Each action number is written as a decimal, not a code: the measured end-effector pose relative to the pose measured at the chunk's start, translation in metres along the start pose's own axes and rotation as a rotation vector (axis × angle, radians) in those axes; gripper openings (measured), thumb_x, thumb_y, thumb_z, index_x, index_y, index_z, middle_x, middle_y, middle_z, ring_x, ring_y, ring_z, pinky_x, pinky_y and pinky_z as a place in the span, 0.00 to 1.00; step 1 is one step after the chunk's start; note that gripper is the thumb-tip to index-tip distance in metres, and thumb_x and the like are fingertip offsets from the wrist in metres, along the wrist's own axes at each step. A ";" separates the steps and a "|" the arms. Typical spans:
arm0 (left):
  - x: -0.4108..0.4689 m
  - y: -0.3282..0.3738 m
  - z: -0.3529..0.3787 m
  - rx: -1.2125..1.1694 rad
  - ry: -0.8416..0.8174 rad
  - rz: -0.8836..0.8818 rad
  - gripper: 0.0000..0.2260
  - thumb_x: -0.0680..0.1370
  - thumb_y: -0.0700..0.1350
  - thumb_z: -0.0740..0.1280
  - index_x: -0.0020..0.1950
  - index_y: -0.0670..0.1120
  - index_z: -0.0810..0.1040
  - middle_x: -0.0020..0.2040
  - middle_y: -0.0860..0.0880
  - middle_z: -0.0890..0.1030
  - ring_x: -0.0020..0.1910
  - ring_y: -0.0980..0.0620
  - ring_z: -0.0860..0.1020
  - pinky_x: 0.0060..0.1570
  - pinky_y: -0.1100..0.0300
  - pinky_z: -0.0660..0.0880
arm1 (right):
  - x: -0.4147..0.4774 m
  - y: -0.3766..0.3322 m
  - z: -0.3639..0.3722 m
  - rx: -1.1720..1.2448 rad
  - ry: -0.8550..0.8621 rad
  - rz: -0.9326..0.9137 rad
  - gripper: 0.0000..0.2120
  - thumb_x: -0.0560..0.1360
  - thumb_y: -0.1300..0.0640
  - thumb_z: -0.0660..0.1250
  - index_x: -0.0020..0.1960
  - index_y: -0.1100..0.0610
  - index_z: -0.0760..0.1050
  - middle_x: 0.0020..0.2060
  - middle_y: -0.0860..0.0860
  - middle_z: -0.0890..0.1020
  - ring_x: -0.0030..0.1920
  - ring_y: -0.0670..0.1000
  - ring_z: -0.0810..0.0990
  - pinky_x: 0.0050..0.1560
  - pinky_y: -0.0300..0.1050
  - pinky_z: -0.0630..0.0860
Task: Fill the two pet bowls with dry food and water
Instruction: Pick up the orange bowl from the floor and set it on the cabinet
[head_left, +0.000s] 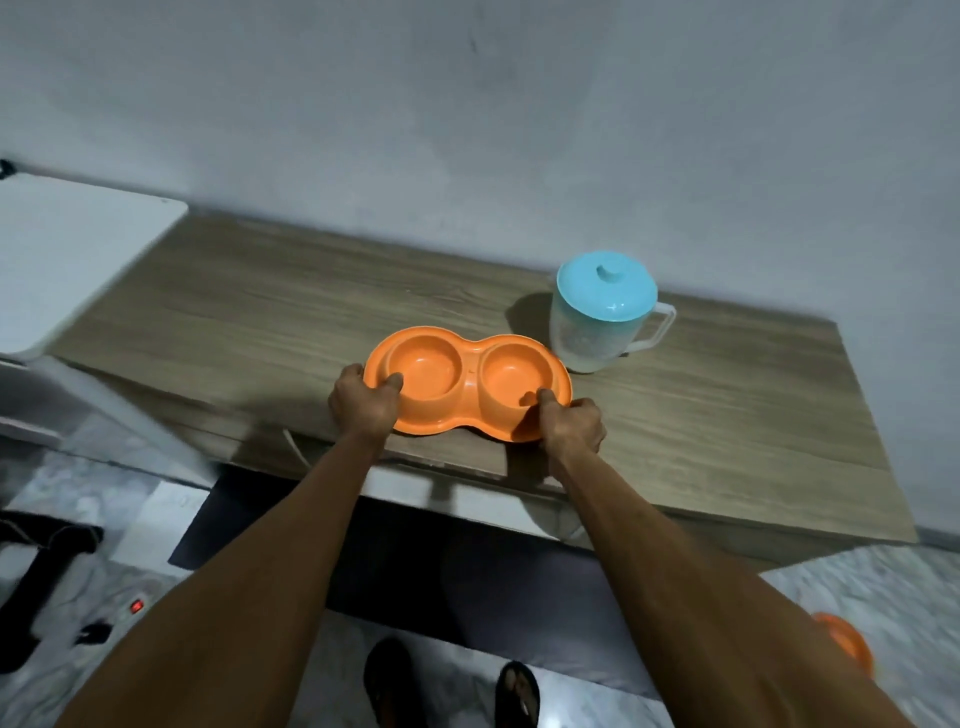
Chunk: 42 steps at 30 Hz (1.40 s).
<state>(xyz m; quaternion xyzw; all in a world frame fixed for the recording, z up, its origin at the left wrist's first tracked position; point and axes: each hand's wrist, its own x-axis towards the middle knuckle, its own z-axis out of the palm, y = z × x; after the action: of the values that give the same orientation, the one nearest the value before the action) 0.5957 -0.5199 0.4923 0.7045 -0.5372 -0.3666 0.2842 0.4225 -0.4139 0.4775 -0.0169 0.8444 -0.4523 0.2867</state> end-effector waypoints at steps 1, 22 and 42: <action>0.010 0.000 0.001 0.009 -0.017 -0.003 0.24 0.74 0.46 0.73 0.66 0.37 0.75 0.63 0.37 0.78 0.63 0.38 0.75 0.61 0.50 0.70 | 0.001 -0.004 0.007 -0.008 0.016 0.011 0.21 0.73 0.45 0.70 0.57 0.59 0.75 0.52 0.58 0.79 0.53 0.61 0.79 0.55 0.54 0.78; 0.088 -0.009 0.016 0.227 -0.171 0.104 0.27 0.72 0.62 0.70 0.61 0.44 0.78 0.58 0.42 0.81 0.59 0.39 0.78 0.59 0.47 0.73 | 0.013 -0.018 0.062 -0.085 0.226 0.078 0.23 0.74 0.43 0.69 0.57 0.62 0.80 0.54 0.60 0.81 0.54 0.61 0.80 0.53 0.51 0.76; 0.007 -0.045 -0.055 0.028 -0.138 0.087 0.24 0.79 0.55 0.64 0.67 0.39 0.72 0.68 0.40 0.73 0.68 0.41 0.70 0.62 0.53 0.68 | -0.073 0.044 0.024 -0.094 0.092 -0.058 0.27 0.74 0.39 0.66 0.54 0.63 0.78 0.54 0.59 0.80 0.52 0.61 0.80 0.50 0.49 0.76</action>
<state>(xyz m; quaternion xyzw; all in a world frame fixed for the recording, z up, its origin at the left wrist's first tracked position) 0.6669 -0.5149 0.4864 0.6573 -0.5907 -0.3942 0.2524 0.5061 -0.3853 0.4676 -0.0340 0.8760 -0.4207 0.2334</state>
